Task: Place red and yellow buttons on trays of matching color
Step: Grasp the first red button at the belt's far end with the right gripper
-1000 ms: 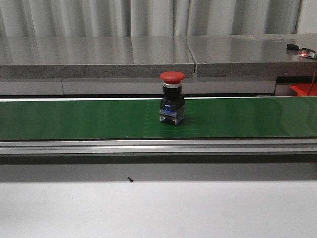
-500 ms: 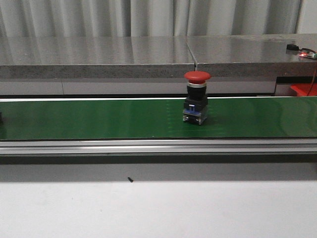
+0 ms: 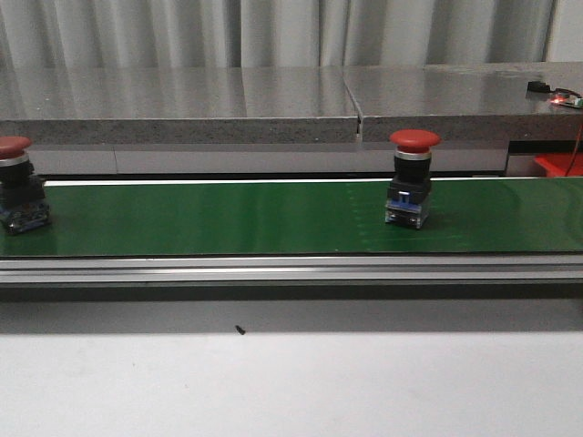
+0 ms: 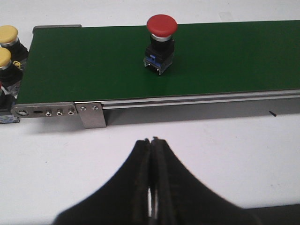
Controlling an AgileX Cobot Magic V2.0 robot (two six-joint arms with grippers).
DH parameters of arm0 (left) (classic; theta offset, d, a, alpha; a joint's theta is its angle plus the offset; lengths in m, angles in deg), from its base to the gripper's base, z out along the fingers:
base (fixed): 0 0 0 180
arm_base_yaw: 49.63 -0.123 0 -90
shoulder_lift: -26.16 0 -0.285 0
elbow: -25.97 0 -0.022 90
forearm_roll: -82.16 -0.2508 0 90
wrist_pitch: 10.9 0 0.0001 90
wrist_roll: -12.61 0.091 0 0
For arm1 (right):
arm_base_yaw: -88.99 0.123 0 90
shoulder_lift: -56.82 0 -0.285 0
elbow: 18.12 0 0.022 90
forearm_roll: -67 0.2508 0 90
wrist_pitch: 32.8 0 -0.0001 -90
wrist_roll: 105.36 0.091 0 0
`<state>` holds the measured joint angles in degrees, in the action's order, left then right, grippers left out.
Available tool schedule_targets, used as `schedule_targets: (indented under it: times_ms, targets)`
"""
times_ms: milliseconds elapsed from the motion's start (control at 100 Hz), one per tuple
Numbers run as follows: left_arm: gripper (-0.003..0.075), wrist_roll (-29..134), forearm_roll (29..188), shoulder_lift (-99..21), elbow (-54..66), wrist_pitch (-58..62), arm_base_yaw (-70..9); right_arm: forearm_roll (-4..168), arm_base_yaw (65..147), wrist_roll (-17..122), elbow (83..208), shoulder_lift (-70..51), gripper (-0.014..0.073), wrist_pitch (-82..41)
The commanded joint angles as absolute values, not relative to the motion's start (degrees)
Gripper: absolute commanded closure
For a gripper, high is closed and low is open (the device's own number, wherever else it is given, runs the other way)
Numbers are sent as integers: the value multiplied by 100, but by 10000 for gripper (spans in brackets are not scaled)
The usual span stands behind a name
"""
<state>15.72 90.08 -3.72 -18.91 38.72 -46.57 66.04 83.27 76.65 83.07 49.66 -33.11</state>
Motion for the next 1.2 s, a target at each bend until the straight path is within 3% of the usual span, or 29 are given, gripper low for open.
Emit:
schedule_targets:
  times_ms: [0, 360, 1020, 1110, 1190]
  targets:
    - [741, 1561, 9066, -367, -1745, 3582, -4604, 6565, 8310, 7670, 8469, 5038, 661, -3799]
    - [741, 1561, 9066, -367, -1745, 3595, -4604, 6597, 8325, 7670, 9879, 4193, 661, -2339]
    - [741, 1561, 9066, -367, -1745, 3595, -4604, 6700, 8826, 7657, 13011, 147, 655, -161]
    - [741, 1561, 9066, -367, -1745, 3595, -4604, 6700, 9023, 7657, 13346, -284, 580, 72]
    - [741, 1561, 9066, -367, -1745, 3595, -4604, 6792, 9208, 7657, 13673, -701, 407, 340]
